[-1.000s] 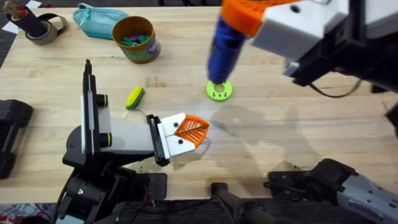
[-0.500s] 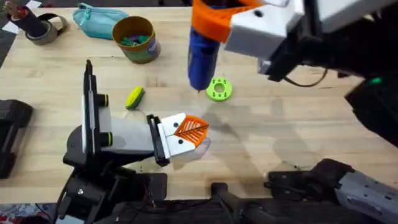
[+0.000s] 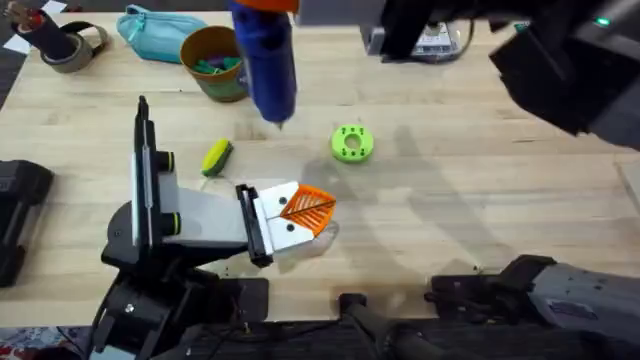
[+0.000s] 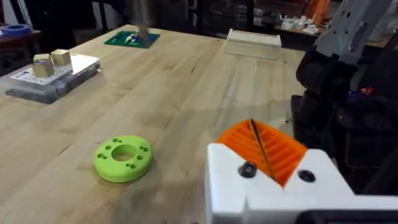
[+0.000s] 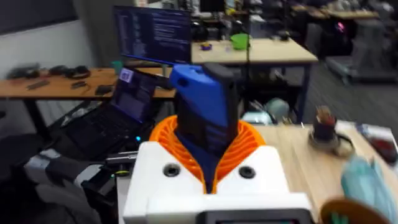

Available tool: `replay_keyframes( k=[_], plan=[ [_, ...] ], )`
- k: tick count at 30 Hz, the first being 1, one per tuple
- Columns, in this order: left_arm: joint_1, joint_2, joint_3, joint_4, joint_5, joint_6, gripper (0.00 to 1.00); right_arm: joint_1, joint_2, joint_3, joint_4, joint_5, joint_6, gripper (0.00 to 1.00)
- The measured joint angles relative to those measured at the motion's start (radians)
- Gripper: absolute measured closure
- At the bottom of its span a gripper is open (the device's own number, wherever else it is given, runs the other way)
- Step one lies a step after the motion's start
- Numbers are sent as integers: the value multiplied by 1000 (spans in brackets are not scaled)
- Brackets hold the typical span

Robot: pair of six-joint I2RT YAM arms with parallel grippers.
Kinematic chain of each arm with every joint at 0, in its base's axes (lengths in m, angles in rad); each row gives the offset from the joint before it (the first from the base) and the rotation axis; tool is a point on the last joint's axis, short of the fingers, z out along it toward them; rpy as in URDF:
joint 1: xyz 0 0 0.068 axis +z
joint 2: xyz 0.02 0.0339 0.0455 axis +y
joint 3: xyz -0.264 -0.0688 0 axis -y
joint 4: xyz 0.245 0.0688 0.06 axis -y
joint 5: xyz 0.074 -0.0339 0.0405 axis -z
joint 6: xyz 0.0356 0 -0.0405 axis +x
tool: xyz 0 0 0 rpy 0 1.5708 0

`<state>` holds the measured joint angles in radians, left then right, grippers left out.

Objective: Pick up the gripper from the table and insert it into the empty holder that is missing its gripper. Then pick up a screw, insert it into the mounting hole, and use the screwdriver to tighten it. Finally, clean up the table by picking up the vegetable and placing it into the bucket.

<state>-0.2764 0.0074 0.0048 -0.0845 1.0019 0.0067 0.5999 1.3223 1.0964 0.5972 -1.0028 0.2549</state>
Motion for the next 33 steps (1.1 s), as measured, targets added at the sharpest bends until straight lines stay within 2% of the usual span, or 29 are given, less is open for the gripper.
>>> replay_keyframes(
  k=[2, 7, 16, 29, 33],
  plan=[
    [0, 0, 0, 0, 0, 0, 988, 0, 38, 21, 129, -55, 62, 962],
    [0, 0, 0, 0, 0, 0, 988, 0, 41, 23, 183, -122, 122, 964],
    [0, 0, 0, 0, 0, 0, 988, 20, 41, 25, 170, -192, 130, 963],
    [0, 0, 0, 0, 0, 0, 988, 30, 41, 23, 159, -222, 113, 964],
    [0, 0, 0, 0, 0, 0, 988, 39, 41, -12, 243, -220, 112, 962]
  ],
)
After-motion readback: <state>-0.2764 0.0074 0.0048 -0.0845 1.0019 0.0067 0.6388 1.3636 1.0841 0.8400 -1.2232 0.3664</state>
